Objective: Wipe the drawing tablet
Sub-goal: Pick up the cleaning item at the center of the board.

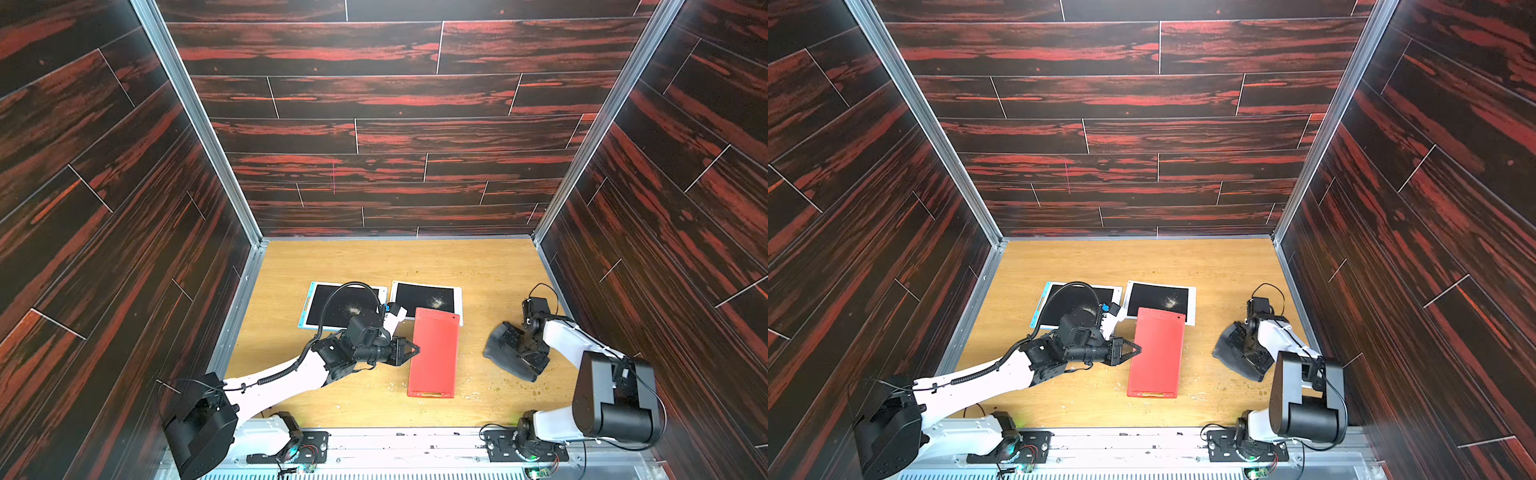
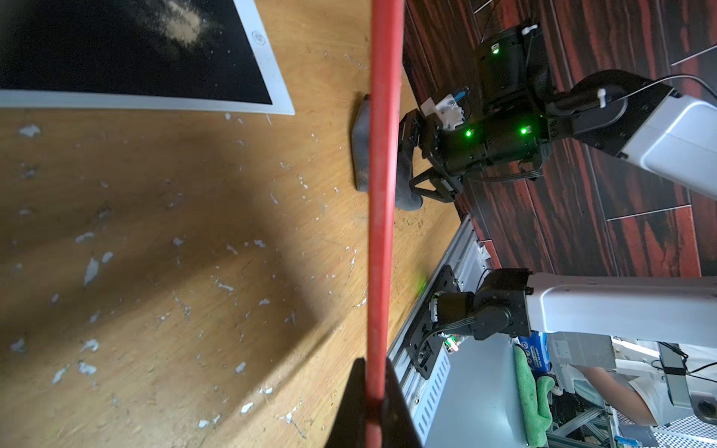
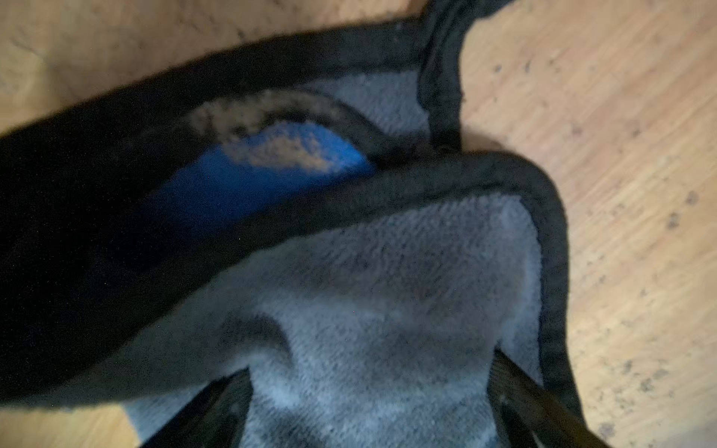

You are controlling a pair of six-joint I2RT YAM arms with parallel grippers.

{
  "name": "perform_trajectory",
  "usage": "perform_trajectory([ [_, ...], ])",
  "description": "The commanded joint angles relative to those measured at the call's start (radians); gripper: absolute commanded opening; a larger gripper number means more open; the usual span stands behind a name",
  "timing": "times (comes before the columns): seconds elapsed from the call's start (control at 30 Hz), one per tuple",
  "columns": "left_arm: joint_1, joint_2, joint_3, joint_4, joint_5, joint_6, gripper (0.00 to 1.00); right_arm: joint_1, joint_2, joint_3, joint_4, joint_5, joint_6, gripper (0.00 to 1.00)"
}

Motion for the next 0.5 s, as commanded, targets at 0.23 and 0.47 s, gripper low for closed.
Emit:
perform_trajectory([
  [0.23, 0.008, -0.068, -0.023, -0.007, -0.012, -0.001, 0.0, -0.024, 0.063, -0.04, 0.161, -0.235, -0.039, 0.01],
  [0.47, 0.008, -0.059, 0.005, -0.152, -0.019, 0.023, 0.0, 0.028, -0.279, 0.042, 0.083, -0.183, -0.111, 0.0],
])
